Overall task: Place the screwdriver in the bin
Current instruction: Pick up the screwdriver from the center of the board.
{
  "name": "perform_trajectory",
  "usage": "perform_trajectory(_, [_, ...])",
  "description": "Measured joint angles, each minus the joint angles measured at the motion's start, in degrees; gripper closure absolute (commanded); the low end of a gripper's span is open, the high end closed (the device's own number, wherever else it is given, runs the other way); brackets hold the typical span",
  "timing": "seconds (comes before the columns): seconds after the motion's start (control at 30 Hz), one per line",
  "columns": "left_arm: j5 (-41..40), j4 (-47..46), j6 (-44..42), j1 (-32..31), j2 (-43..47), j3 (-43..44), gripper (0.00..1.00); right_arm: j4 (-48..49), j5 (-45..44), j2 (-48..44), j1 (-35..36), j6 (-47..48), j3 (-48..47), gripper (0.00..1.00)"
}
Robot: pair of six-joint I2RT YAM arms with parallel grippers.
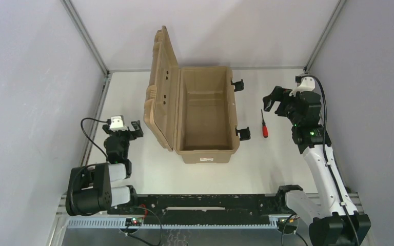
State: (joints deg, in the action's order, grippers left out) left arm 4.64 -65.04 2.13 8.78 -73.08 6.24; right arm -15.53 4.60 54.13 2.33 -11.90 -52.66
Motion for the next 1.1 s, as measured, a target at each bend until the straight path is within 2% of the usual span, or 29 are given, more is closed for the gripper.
perform_trajectory(0.3, [0.0, 0.0, 0.0, 0.0, 0.0, 0.0, 0.00, -0.3, 0.3, 0.2, 0.0, 0.0, -0.3, 0.00])
perform_trajectory(0.57, [0.0, 0.0, 0.0, 0.0, 0.0, 0.0, 0.00, -4.3, 0.6, 3.3, 0.2, 0.2, -6.5, 0.00])
perform_trajectory(0.93, [0.0, 0.0, 0.0, 0.0, 0.0, 0.0, 0.00, -20.1, -1.1, 20.2, 1.1, 0.5, -28.2, 0.00])
perform_trajectory(1.1, [0.0, 0.0, 0.0, 0.0, 0.0, 0.0, 0.00, -27.4, -2.3, 28.2, 1.2, 0.7, -34.9, 0.00])
